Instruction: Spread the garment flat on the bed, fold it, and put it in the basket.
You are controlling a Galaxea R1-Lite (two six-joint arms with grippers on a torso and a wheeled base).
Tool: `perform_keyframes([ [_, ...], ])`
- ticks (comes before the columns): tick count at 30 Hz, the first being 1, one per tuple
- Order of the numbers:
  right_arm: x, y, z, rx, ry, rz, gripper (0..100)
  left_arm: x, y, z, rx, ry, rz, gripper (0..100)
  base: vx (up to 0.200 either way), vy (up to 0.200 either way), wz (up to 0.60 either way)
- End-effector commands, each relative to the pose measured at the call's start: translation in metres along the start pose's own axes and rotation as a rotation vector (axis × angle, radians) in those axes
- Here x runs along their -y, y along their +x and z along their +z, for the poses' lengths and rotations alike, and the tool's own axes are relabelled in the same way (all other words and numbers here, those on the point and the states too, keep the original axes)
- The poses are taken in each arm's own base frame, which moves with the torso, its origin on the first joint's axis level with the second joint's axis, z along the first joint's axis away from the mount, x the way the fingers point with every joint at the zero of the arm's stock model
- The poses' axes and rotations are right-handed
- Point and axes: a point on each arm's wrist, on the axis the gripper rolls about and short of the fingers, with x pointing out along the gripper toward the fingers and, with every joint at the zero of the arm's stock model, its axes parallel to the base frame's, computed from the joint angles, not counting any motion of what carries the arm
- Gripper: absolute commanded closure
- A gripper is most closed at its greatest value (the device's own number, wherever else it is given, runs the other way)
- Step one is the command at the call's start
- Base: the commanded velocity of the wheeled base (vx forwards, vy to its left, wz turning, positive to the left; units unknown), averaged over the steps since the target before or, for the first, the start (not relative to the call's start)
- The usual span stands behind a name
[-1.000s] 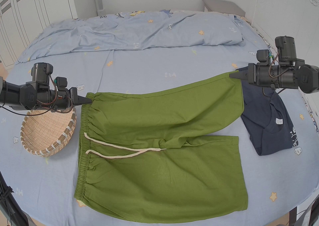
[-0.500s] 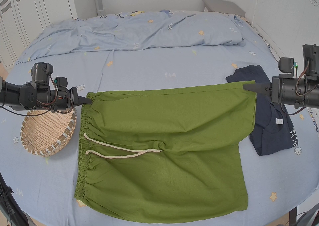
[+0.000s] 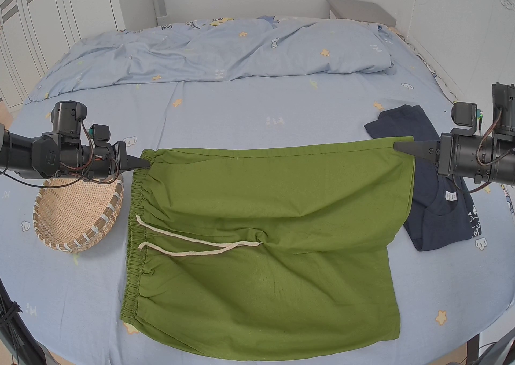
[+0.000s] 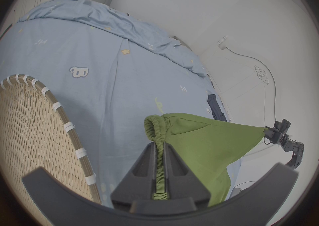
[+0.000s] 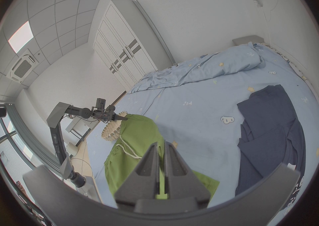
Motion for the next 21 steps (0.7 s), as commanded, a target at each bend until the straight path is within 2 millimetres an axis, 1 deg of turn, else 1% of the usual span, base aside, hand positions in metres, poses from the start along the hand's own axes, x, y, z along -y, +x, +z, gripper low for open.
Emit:
perform_keyframes([
  [1, 0.021, 0.025, 0.002, -0.010, 0.017, -0.016, 100, -0.002, 0.000, 0.002, 0.023, 0.007, 0.002, 100, 0.000, 0.000, 0.00],
  [4, 0.029, 0.036, 0.010, 0.001, 0.014, -0.022, 100, -0.005, 0.000, 0.003, 0.043, 0.014, 0.004, 100, 0.000, 0.000, 0.00],
  [6, 0.037, 0.046, 0.019, 0.017, 0.005, -0.025, 100, -0.007, 0.000, 0.004, 0.065, 0.029, 0.004, 100, 0.000, 0.000, 0.00],
  [11, 0.042, 0.058, 0.033, 0.049, -0.019, -0.018, 100, -0.009, 0.000, 0.005, 0.092, 0.043, 0.002, 100, 0.000, 0.000, 0.00],
  [12, 0.047, 0.066, 0.037, 0.054, -0.024, -0.019, 100, -0.012, 0.000, 0.004, 0.094, 0.038, 0.009, 100, 0.000, 0.000, 0.00],
  [13, 0.048, 0.067, 0.037, 0.053, -0.023, -0.019, 100, -0.013, 0.000, 0.004, 0.092, 0.037, 0.009, 100, 0.000, 0.000, 0.00],
  [14, 0.053, 0.075, 0.040, 0.055, -0.023, -0.021, 100, -0.014, 0.001, 0.004, 0.093, 0.036, 0.010, 100, 0.000, 0.000, 0.00],
  [15, 0.054, 0.076, 0.040, 0.055, -0.023, -0.021, 100, -0.014, 0.001, 0.004, 0.094, 0.036, 0.011, 100, 0.000, 0.000, 0.00],
  [17, 0.064, 0.090, 0.041, 0.051, -0.021, -0.023, 100, -0.019, 0.002, 0.004, 0.096, 0.033, 0.018, 100, 0.000, 0.000, 0.00],
  [19, 0.066, 0.092, 0.042, 0.053, -0.019, -0.025, 100, -0.020, 0.002, 0.004, 0.099, 0.035, 0.017, 100, 0.000, 0.000, 0.00],
  [21, 0.078, 0.104, 0.040, 0.051, -0.014, -0.050, 100, -0.026, 0.006, 0.004, 0.110, 0.038, 0.021, 100, 0.000, 0.000, 0.00],
])
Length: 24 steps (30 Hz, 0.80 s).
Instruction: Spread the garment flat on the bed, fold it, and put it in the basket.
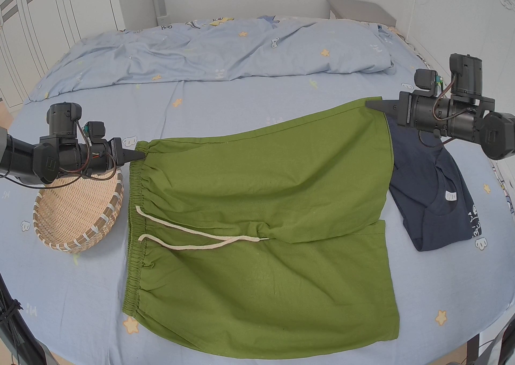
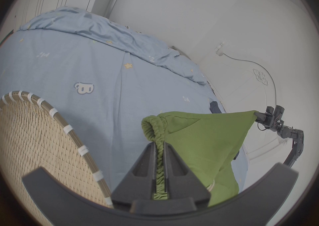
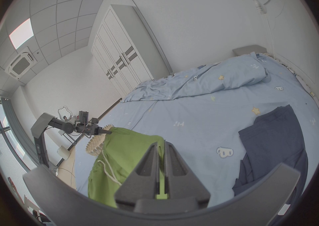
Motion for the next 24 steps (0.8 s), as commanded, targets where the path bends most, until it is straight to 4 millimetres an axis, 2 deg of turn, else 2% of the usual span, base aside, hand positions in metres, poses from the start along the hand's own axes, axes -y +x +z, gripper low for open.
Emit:
perform_keyframes([
  [1, 0.028, 0.034, -0.014, -0.037, 0.026, -0.033, 100, -0.012, 0.007, -0.004, 0.005, -0.006, 0.010, 100, 0.000, 0.000, 0.00],
  [3, 0.033, 0.038, -0.016, -0.038, 0.029, -0.044, 100, -0.014, 0.008, -0.005, 0.005, -0.007, 0.011, 100, 0.000, 0.000, 0.00],
  [4, 0.042, 0.044, -0.017, -0.033, 0.032, -0.065, 100, -0.017, 0.009, -0.006, 0.007, -0.008, 0.014, 100, 0.000, 0.000, 0.00],
  [11, 0.061, 0.062, -0.017, -0.020, 0.029, -0.082, 100, -0.021, 0.012, -0.006, 0.011, -0.008, 0.017, 100, 0.000, 0.000, 0.00],
  [24, 0.069, 0.090, -0.016, -0.015, 0.021, -0.117, 100, -0.027, 0.022, 0.002, 0.112, -0.022, -0.008, 100, 0.000, 0.000, 0.00],
])
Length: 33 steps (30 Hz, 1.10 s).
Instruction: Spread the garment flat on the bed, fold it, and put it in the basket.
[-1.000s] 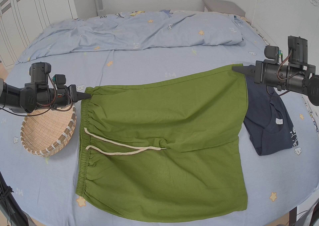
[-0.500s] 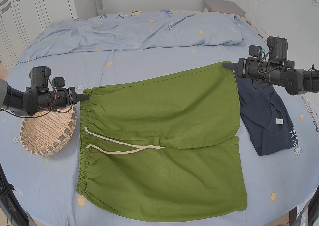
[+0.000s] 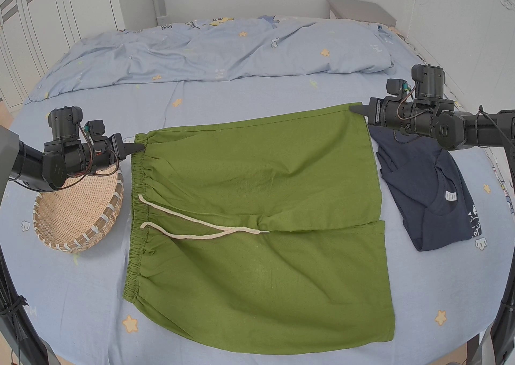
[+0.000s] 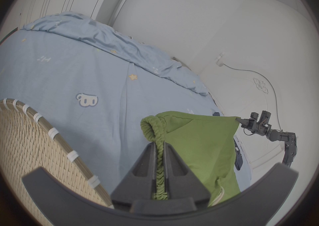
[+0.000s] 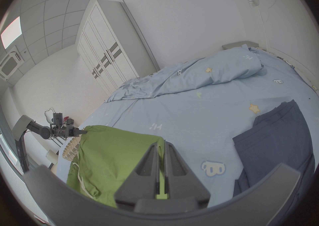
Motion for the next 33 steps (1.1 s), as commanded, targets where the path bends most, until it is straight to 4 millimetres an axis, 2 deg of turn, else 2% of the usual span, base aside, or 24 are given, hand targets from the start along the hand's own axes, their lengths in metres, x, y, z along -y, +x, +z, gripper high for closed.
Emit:
perform_keyframes([
  [1, 0.004, 0.013, -0.006, -0.010, 0.003, -0.011, 100, -0.004, 0.005, -0.003, -0.002, -0.009, 0.000, 100, 0.000, 0.000, 0.00],
  [14, 0.014, 0.030, -0.013, -0.029, 0.011, -0.038, 100, -0.009, 0.008, -0.006, -0.006, -0.016, 0.006, 100, 0.000, 0.000, 0.00],
  [15, 0.014, 0.031, -0.015, -0.032, 0.012, -0.041, 100, -0.010, 0.009, -0.006, -0.009, -0.016, 0.006, 0, 0.000, 0.000, 0.00],
  [16, 0.015, 0.032, -0.015, -0.032, 0.012, -0.041, 100, -0.010, 0.009, -0.007, -0.009, -0.019, 0.008, 0, 0.000, 0.000, 0.00],
  [17, 0.014, 0.032, -0.014, -0.030, 0.011, -0.041, 0, -0.010, 0.010, -0.007, -0.008, -0.017, 0.014, 0, 0.000, 0.000, 0.00],
  [22, 0.015, 0.035, -0.016, -0.036, 0.016, -0.040, 0, -0.009, 0.011, -0.006, -0.002, -0.013, 0.022, 0, 0.000, 0.000, 0.00],
  [28, 0.016, 0.030, -0.011, -0.027, 0.021, -0.052, 0, -0.003, 0.010, -0.004, 0.002, -0.003, 0.012, 0, 0.000, 0.000, 0.00],
  [30, 0.014, 0.022, -0.006, -0.022, 0.023, -0.055, 0, 0.003, 0.007, -0.005, -0.001, 0.002, 0.004, 0, 0.000, 0.000, 0.00],
  [33, 0.006, -0.003, 0.005, -0.012, 0.024, -0.065, 0, 0.026, -0.008, 0.003, 0.021, 0.028, -0.021, 0, 0.000, 0.000, 0.00],
])
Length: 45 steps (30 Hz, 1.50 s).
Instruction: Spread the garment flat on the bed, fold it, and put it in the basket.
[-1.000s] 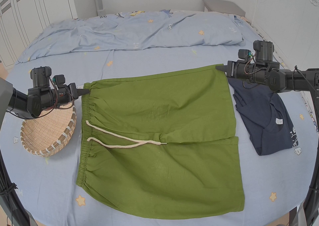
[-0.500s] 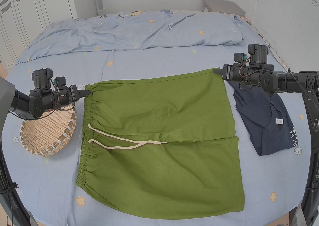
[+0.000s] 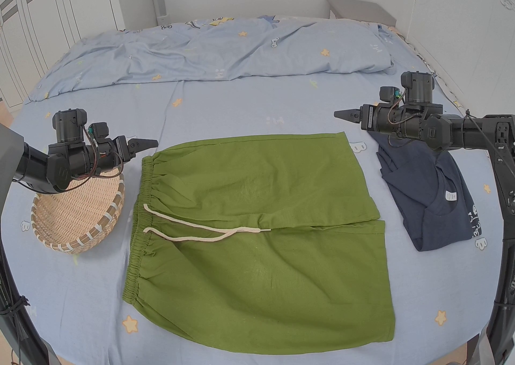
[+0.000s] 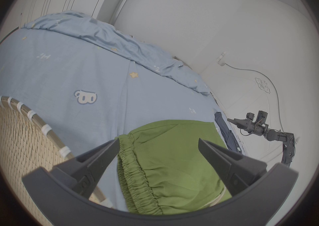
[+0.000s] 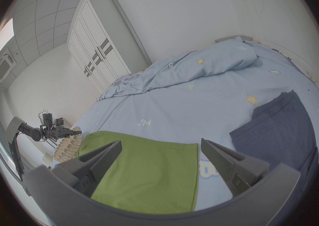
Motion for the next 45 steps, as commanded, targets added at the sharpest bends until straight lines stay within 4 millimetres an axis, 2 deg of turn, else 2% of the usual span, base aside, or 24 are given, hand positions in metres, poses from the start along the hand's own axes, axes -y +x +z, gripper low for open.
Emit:
perform_keyframes([
  [1, -0.011, -0.041, 0.018, 0.025, 0.000, -0.013, 0, 0.034, -0.022, 0.009, 0.028, 0.037, -0.037, 0, 0.000, 0.000, 0.00],
  [3, -0.014, -0.048, 0.019, 0.020, 0.006, -0.015, 0, 0.038, -0.028, 0.010, 0.031, 0.040, -0.040, 0, 0.000, 0.000, 0.00],
  [4, -0.023, -0.072, 0.016, 0.001, 0.046, -0.042, 0, 0.052, -0.045, 0.004, 0.025, 0.035, -0.044, 0, 0.000, 0.000, 0.00],
  [7, -0.035, -0.102, 0.006, -0.020, 0.103, -0.089, 0, 0.065, -0.065, -0.010, 0.000, 0.018, -0.045, 0, 0.000, 0.000, 0.00],
  [8, -0.041, -0.119, -0.007, -0.052, 0.135, -0.103, 0, 0.071, -0.079, -0.022, -0.021, 0.003, -0.042, 0, 0.000, 0.000, 0.00],
  [11, -0.052, -0.151, -0.039, -0.129, 0.176, -0.108, 0, 0.073, -0.102, -0.053, -0.081, -0.073, -0.015, 0, 0.000, 0.000, 0.00],
  [12, -0.053, -0.153, -0.040, -0.132, 0.177, -0.109, 0, 0.073, -0.103, -0.055, -0.084, -0.076, -0.016, 0, 0.000, 0.000, 0.00],
  [13, -0.057, -0.167, -0.061, -0.174, 0.194, -0.115, 0, 0.072, -0.114, -0.079, -0.139, -0.137, 0.004, 0, 0.000, 0.000, 0.00],
  [14, -0.060, -0.172, -0.073, -0.198, 0.202, -0.116, 0, 0.070, -0.120, -0.092, -0.169, -0.169, 0.020, 0, 0.000, 0.000, 0.00],
  [15, -0.060, -0.173, -0.075, -0.201, 0.203, -0.116, 0, 0.069, -0.121, -0.094, -0.172, -0.174, 0.024, 0, 0.000, 0.000, 0.00],
  [16, -0.063, -0.180, -0.093, -0.231, 0.215, -0.115, 0, 0.063, -0.133, -0.114, -0.212, -0.227, 0.061, 0, 0.000, 0.000, 0.00],
  [17, -0.065, -0.185, -0.103, -0.248, 0.229, -0.117, 0, 0.061, -0.139, -0.126, -0.238, -0.255, 0.079, 0, 0.000, 0.000, 0.00],
  [18, -0.065, -0.186, -0.104, -0.250, 0.229, -0.116, 0, 0.060, -0.139, -0.128, -0.243, -0.260, 0.082, 0, 0.000, 0.000, 0.00],
  [19, -0.067, -0.192, -0.117, -0.273, 0.254, -0.123, 0, 0.059, -0.147, -0.146, -0.290, -0.303, 0.095, 0, 0.000, 0.000, 0.00],
  [20, -0.067, -0.194, -0.123, -0.284, 0.262, -0.124, 0, 0.058, -0.150, -0.154, -0.310, -0.322, 0.095, 0, 0.000, 0.000, 0.00],
  [21, -0.067, -0.194, -0.123, -0.284, 0.262, -0.124, 0, 0.058, -0.150, -0.154, -0.310, -0.322, 0.095, 0, 0.000, 0.000, 0.00],
  [22, -0.068, -0.198, -0.134, -0.312, 0.280, -0.130, 0, 0.056, -0.159, -0.170, -0.335, -0.364, 0.099, 0, 0.000, 0.000, 0.00],
  [23, -0.068, -0.200, -0.139, -0.322, 0.284, -0.132, 0, 0.055, -0.164, -0.177, -0.337, -0.380, 0.099, 0, 0.000, 0.000, 0.00],
  [24, -0.068, -0.200, -0.139, -0.322, 0.284, -0.132, 0, 0.055, -0.164, -0.177, -0.337, -0.380, 0.099, 0, 0.000, 0.000, 0.00],
  [25, -0.071, -0.205, -0.144, -0.330, 0.283, -0.131, 0, 0.055, -0.172, -0.189, -0.342, -0.401, 0.074, 0, 0.000, 0.000, 0.00],
  [28, -0.075, -0.211, -0.147, -0.330, 0.277, -0.123, 0, 0.055, -0.182, -0.204, -0.348, -0.436, 0.035, 0, 0.000, 0.000, 0.00],
  [35, -0.075, -0.211, -0.146, -0.326, 0.277, -0.124, 0, 0.045, -0.179, -0.216, -0.371, -0.475, 0.031, 0, 0.000, 0.000, 0.00],
  [45, -0.075, -0.211, -0.147, -0.331, 0.276, -0.121, 0, 0.026, -0.163, -0.231, -0.422, -0.470, 0.039, 0, 0.000, 0.000, 0.00],
])
